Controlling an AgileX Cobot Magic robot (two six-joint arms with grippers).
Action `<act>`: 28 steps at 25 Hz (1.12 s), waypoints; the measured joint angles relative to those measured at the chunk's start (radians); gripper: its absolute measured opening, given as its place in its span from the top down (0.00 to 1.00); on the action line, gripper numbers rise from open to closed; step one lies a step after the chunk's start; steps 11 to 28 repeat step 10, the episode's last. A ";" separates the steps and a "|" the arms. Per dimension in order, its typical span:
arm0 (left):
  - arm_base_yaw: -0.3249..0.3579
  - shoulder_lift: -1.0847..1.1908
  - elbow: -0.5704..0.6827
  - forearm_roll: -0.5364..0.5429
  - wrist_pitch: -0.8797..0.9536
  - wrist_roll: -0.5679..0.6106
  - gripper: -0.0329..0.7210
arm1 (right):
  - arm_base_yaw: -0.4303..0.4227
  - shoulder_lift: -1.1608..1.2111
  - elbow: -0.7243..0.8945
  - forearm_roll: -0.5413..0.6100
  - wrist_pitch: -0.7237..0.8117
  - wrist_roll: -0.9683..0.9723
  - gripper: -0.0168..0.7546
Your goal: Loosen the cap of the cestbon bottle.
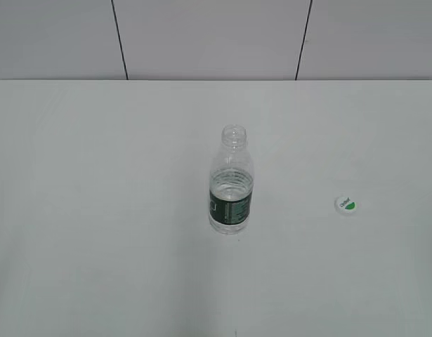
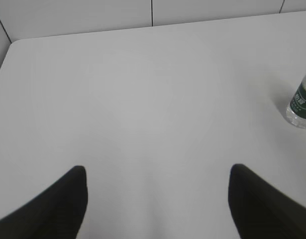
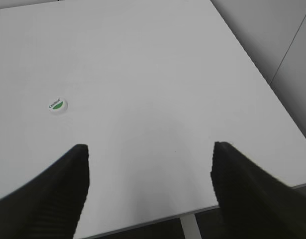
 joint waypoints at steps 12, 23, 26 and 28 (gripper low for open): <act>0.000 0.000 0.000 0.000 0.000 0.000 0.26 | 0.000 0.000 0.000 0.000 0.000 0.000 0.22; 0.000 0.000 0.000 0.000 0.000 0.000 0.26 | 0.000 0.000 0.000 0.000 0.000 0.000 0.22; 0.000 0.000 0.000 0.000 0.000 0.000 0.26 | 0.000 0.000 0.000 0.000 0.000 0.000 0.22; 0.000 0.000 0.000 0.000 0.000 0.000 0.26 | 0.000 0.000 0.000 0.000 0.000 0.000 0.22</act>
